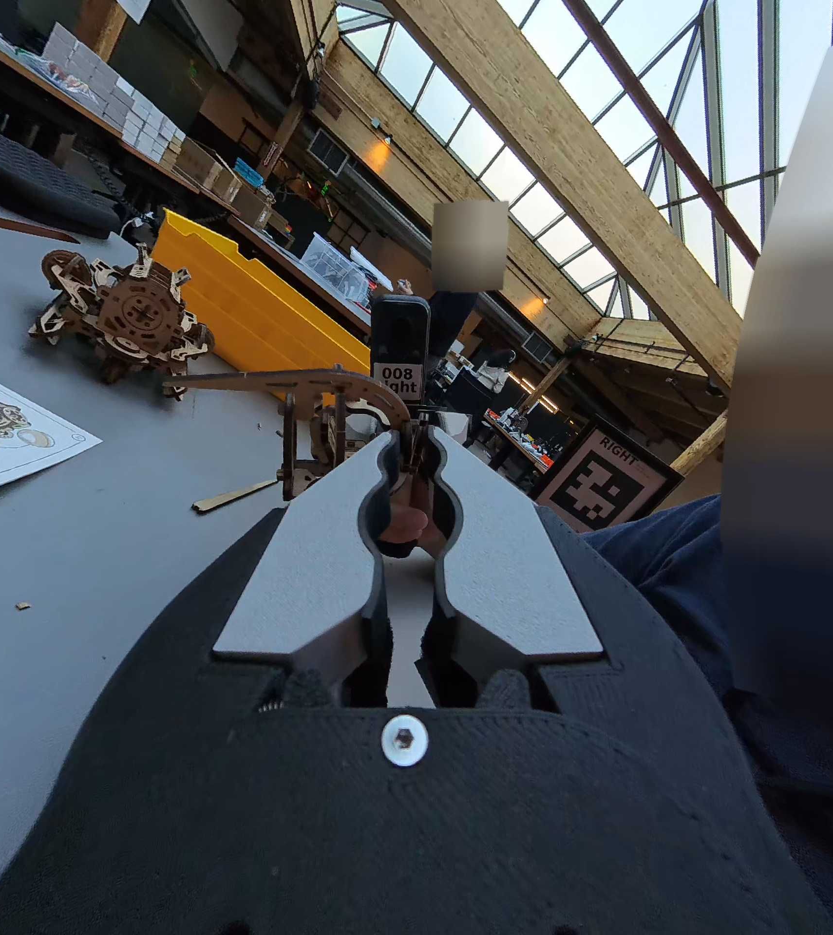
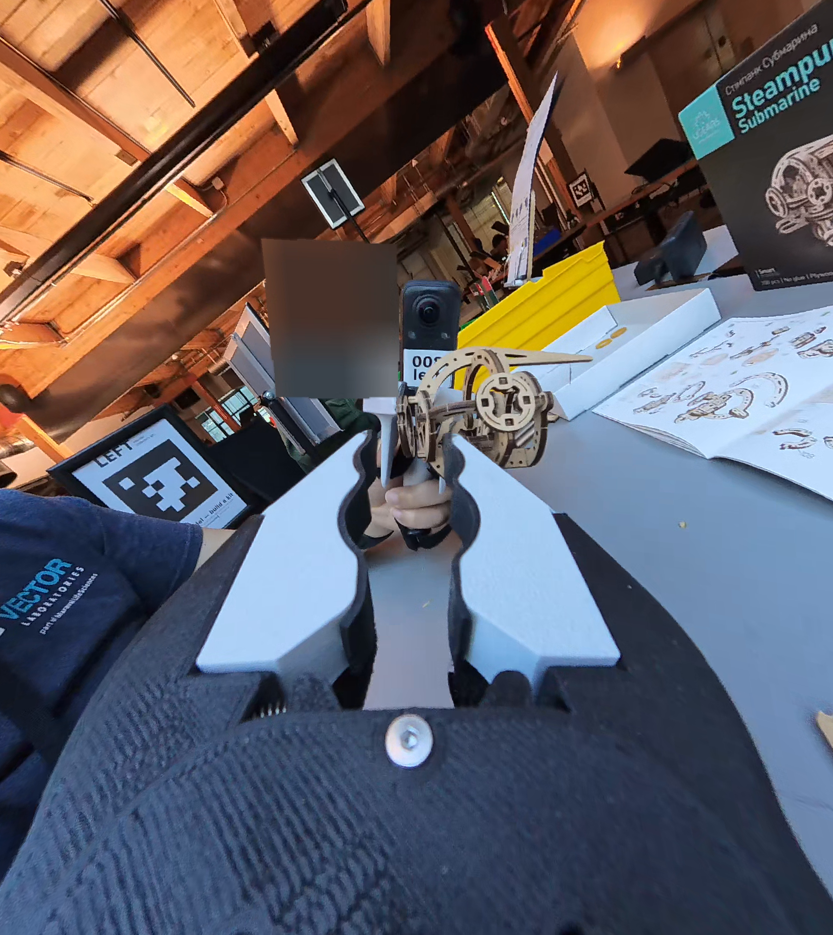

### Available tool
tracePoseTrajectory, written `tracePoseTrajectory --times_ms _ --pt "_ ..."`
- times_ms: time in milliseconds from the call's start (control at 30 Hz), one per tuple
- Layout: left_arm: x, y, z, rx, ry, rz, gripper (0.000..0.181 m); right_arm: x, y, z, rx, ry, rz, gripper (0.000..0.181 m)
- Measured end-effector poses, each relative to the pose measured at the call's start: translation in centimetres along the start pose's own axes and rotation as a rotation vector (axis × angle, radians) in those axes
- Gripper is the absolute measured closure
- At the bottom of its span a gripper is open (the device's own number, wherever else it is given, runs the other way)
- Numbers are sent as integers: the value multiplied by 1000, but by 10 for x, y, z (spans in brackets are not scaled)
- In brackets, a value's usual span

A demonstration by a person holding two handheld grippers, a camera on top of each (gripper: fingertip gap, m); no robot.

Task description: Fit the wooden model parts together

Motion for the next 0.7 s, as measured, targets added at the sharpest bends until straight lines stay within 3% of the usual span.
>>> tracePoseTrajectory --times_ms 700 --pt "1 -18 5 -37 -6 253 174 -4 14 0 28 -16 -200 176"
Point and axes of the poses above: each gripper's, where its closed fingertips meet, z out along the fingers, x out of its underside, y = z × x across the jaws, the point moved 5 cm from there along -z, back along the fingers, and after that the axes turned 2 degrees about -x, right-handed, at the moved point
